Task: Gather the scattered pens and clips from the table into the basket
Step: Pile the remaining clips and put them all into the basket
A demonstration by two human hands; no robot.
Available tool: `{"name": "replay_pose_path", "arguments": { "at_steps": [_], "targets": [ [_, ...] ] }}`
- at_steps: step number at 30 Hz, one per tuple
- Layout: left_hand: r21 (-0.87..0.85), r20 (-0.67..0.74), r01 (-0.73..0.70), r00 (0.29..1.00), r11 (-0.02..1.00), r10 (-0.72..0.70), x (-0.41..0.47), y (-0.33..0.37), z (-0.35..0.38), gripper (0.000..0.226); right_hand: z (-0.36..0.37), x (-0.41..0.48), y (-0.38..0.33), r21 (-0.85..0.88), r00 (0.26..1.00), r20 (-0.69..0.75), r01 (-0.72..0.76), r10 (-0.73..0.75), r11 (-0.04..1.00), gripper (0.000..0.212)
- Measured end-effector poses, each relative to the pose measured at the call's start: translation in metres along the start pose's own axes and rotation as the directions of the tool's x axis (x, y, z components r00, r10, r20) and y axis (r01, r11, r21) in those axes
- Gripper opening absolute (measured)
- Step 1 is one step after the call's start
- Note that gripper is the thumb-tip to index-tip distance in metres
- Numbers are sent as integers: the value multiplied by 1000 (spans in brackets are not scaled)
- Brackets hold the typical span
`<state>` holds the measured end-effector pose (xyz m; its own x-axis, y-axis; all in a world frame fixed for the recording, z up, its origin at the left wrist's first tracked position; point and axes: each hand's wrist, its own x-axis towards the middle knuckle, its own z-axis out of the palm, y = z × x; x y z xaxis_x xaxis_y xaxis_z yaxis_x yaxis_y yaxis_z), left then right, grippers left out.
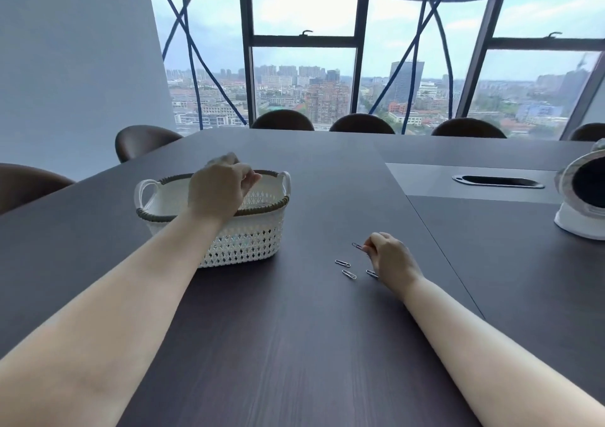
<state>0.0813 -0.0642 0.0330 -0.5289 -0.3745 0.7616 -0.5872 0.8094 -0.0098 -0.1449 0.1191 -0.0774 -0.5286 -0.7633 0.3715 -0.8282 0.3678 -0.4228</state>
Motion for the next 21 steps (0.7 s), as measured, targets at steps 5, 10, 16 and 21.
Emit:
{"name": "replay_pose_path", "arguments": {
  "at_steps": [5, 10, 16, 21],
  "targets": [
    [-33, -165, -385, 912, 922, 375, -20, 62, 17, 22, -17, 1, 14, 97, 997, -46, -57, 62, 994, 15],
    [-331, 668, -185, 647, 925, 368, -51, 116, 69, 55, -21, -3, 23, 133, 998, 6, -69, 69, 989, 12],
    [-421, 668, 10, 680, 907, 302, -48, 126, 80, 31, -20, -2, 32, 32, 991, 130, -41, 36, 999, 12],
    [-434, 655, 30, 697, 901, 292, -52, 130, 84, 24, -22, -5, 29, -11, 983, 184, -6, 8, 1000, 17]
  ]
}}
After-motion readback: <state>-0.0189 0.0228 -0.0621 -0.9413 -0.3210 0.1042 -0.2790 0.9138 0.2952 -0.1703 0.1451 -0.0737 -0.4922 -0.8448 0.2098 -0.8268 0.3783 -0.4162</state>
